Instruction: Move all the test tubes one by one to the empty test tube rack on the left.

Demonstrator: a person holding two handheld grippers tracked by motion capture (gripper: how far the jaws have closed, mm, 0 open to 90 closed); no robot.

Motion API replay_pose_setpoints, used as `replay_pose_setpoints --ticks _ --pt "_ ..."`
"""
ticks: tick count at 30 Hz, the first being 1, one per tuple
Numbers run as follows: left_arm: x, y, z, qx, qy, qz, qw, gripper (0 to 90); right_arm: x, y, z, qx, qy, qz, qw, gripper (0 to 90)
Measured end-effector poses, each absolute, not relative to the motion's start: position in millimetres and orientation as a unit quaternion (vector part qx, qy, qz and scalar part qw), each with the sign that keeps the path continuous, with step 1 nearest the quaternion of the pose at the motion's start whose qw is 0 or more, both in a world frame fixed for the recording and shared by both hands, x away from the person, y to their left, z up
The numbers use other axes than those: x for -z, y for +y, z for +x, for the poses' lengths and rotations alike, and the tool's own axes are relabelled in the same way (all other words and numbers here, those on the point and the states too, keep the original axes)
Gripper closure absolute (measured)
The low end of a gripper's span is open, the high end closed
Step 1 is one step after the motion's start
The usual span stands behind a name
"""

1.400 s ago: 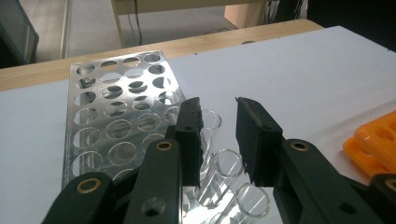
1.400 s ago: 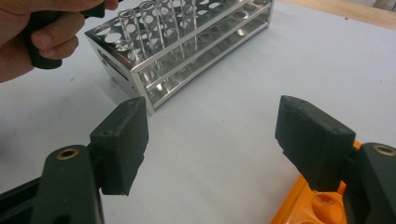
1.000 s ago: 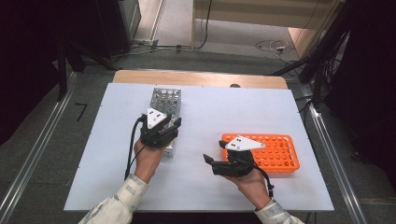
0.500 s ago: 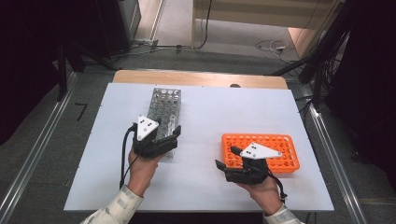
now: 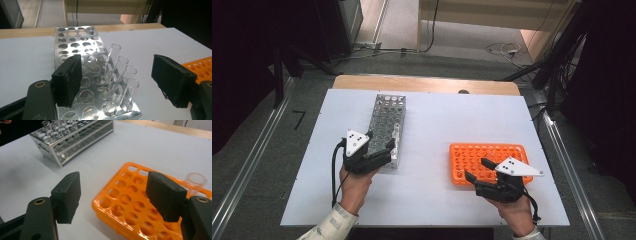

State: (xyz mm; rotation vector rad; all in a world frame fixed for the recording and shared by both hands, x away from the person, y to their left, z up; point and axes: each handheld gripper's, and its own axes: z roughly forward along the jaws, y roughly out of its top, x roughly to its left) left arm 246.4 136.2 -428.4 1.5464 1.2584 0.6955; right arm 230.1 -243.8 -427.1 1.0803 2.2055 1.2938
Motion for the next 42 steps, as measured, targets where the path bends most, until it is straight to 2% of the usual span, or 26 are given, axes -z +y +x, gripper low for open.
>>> replay_pose_setpoints --ticks 8,17,28,42 --pt "432 135 247 -0.289 0.523 0.64 0.483 19.2 428 -267 234 -0.454 0.764 0.411 0.203 27.2" --pt "433 136 247 -0.295 0.522 0.64 0.48 19.3 437 -275 243 -0.442 0.754 0.433 0.221 29.7" --pt "435 133 247 -0.296 0.52 0.644 0.476 19.5 457 -275 263 -0.427 0.743 0.45 0.25 43.8" --pt "435 134 246 -0.298 0.52 0.643 0.477 19.6 466 -272 271 -0.408 0.751 0.45 0.261 53.0"
